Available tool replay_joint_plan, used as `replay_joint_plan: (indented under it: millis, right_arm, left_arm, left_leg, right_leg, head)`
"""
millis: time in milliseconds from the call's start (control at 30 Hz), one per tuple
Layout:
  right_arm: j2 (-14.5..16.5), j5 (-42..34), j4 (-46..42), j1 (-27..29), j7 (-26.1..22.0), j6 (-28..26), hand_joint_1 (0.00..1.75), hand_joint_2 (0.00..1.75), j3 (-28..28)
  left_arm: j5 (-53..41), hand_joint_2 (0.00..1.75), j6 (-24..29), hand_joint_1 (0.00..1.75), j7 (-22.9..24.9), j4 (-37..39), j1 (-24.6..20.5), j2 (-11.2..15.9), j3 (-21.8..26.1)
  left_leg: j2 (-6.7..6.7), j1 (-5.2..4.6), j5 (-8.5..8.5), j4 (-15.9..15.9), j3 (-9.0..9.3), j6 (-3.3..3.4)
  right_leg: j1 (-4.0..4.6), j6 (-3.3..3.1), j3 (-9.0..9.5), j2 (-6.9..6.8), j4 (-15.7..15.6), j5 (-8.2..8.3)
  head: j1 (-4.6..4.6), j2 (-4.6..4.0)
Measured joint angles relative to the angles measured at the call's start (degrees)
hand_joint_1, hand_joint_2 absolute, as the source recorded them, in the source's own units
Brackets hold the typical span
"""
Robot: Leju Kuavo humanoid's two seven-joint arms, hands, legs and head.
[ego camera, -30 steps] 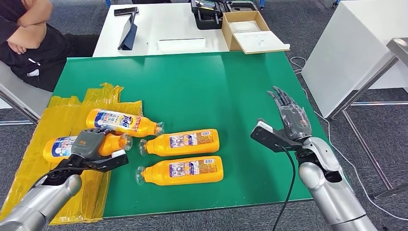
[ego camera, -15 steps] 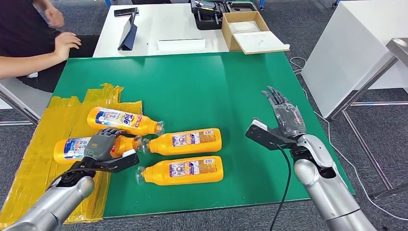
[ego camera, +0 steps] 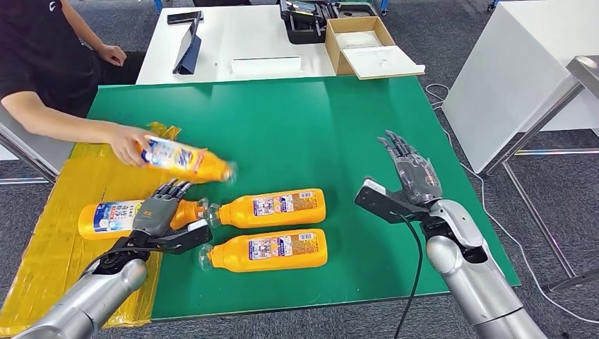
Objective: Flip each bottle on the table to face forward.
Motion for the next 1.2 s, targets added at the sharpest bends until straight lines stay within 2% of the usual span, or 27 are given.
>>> replay_joint_plan:
  millis: [200, 400, 633, 800, 933, 1067, 1200]
  right_arm:
    - [0.5, 1.5, 0.0, 0.7, 0.3, 0.9, 0.00, 0.00, 0.0]
    - [0.8, 1.8, -0.2, 1.7, 0.5, 1.2, 0.00, 0.00, 0.0]
    - [0.1, -1.0, -1.2, 3.0, -0.2, -0.1, 0.00, 0.00, 0.7]
    - [-0.5, -2.1, -2.2, 3.6, -0.5, -0.9, 0.00, 0.00, 1.5]
    - [-0.7, -3.5, -3.9, 3.8, -0.6, -1.2, 0.00, 1.75, 3.5]
    - [-0.4, -4.0, -6.6, 3.9, 1.1, 0.1, 0.00, 1.75, 7.3]
    - [2.2, -3.4, -8.5, 3.1, 3.4, 2.4, 0.00, 1.75, 12.9]
  left_arm:
    - [1.4, 0.00, 0.0, 0.00, -0.1, -0.8, 0.1, -0.9, 0.7]
    - [8.0, 0.00, 1.3, 0.00, -1.8, -5.7, 0.2, -1.9, 5.0]
    - [24.1, 0.00, 4.2, 0.00, -6.8, -19.2, 0.2, -2.2, 14.2]
    - [30.0, 0.00, 5.2, 0.00, -9.2, -27.5, 0.2, -2.3, 18.8]
    - [37.2, 0.00, 6.7, 0.00, -12.7, -33.8, -0.2, -2.4, 21.7]
    - [39.7, 0.00, 7.6, 0.00, -14.4, -38.1, -1.5, -2.4, 22.6]
    - [40.9, 0.00, 7.9, 0.00, -14.8, -38.8, -2.5, -2.5, 21.8]
  left_leg:
    - [0.00, 0.00, 0.00, 0.0, -0.01, 0.00]
    - [0.00, 0.00, 0.00, 0.0, -0.02, 0.00]
    - [0.01, 0.00, 0.00, 0.0, -0.02, 0.00]
    - [0.01, 0.00, 0.00, 0.0, -0.02, 0.00]
    - [0.02, 0.01, 0.00, 0.0, -0.02, 0.00]
    - [0.01, 0.02, 0.00, 0.0, -0.01, 0.00]
    - [0.10, 0.04, 0.00, 0.0, 0.00, -0.01]
  right_leg:
    - [0.00, 0.00, 0.00, 0.00, 0.0, 0.00]
    - [0.01, 0.01, 0.00, 0.00, 0.0, 0.00]
    - [0.01, 0.01, 0.00, 0.01, 0.0, 0.01]
    - [0.01, 0.01, -0.01, 0.01, 0.0, 0.01]
    - [0.01, 0.01, -0.02, 0.01, 0.0, 0.01]
    - [0.01, 0.00, 0.00, 0.00, 0.0, 0.00]
    - [0.02, -0.01, -0.03, 0.03, 0.0, 0.00]
  head:
    - [0.00, 0.00]
    - [0.00, 0.00]
    - [0.00, 0.00]
    - [-0.01, 0.00]
    - [-0.01, 0.00]
    - [0.01, 0.00]
    - [-0.01, 0.00]
